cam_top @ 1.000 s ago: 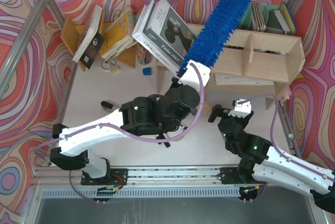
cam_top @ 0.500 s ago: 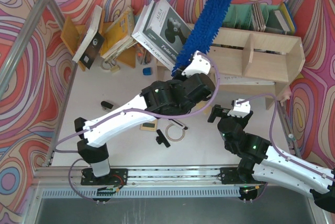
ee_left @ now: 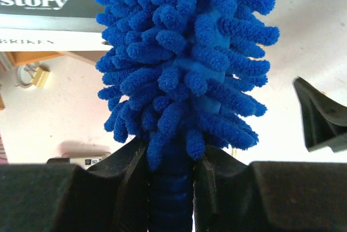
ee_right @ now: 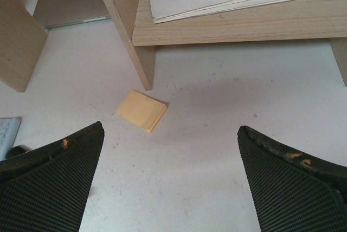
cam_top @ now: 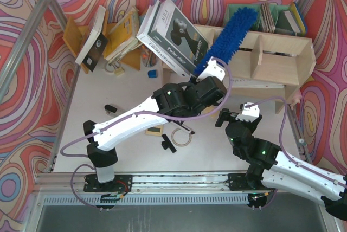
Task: Dust the bookshelf with a duster
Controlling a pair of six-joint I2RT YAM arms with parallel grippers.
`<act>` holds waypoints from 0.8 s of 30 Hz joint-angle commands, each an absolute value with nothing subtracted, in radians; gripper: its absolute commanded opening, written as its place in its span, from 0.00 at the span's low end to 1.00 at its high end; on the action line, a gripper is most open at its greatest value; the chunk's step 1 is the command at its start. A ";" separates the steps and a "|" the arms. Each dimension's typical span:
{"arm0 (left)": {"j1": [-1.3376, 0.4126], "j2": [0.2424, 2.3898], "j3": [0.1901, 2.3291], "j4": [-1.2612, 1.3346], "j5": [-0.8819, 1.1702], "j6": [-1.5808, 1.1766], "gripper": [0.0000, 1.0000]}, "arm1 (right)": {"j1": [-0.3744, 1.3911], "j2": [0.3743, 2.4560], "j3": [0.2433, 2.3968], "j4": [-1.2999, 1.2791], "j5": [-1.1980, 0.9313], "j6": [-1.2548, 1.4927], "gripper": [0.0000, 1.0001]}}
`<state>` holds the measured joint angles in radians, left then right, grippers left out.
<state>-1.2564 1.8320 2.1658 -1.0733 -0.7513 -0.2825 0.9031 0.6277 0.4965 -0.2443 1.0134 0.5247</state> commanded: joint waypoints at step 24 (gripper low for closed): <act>-1.415 1.653 1.988 -0.644 -0.878 0.031 0.00 | 0.907 0.606 0.525 -0.257 1.040 0.545 0.99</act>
<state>-1.4193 1.6844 1.9827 -0.7708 -0.7807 -0.0326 0.9031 0.6163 0.4965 -0.2451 1.0138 0.5251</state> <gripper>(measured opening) 0.345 0.987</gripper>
